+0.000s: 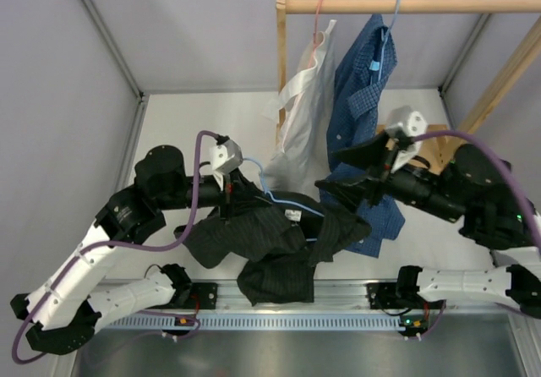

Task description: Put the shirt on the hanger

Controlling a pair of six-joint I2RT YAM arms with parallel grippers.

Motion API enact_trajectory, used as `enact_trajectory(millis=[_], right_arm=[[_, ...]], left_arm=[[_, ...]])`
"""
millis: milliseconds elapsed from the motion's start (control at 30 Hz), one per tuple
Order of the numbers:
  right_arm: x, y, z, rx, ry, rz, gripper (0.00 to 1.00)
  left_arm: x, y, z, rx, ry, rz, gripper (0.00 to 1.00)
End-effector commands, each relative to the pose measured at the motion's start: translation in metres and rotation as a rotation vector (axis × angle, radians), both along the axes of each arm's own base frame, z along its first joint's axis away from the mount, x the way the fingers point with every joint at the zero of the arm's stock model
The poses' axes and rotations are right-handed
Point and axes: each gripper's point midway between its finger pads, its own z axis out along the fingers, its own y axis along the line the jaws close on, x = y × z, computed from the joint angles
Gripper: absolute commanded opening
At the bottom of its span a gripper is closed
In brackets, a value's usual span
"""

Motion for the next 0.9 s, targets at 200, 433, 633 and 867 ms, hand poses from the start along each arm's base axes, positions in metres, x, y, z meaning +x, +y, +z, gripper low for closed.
enact_trajectory(millis=[200,433,633,867], right_arm=[[-0.019,0.101,-0.016,-0.077,-0.044,0.327,0.63],[-0.029,0.124,-0.01,0.02,-0.009,0.425,0.58],[-0.005,0.132,-0.022,0.027,0.007,0.322,0.27],[-0.002,0.135,-0.027,0.027,0.025,0.317,0.0]], left_arm=[[-0.052,0.0,0.032,-0.084,-0.131,-0.315,0.0],[-0.046,-0.002,0.028,-0.078,-0.127,-0.285,0.0],[-0.047,0.001,0.031,-0.083,-0.151,-0.278,0.0],[-0.047,0.007,0.039,-0.1,-0.188,-0.245,0.14]])
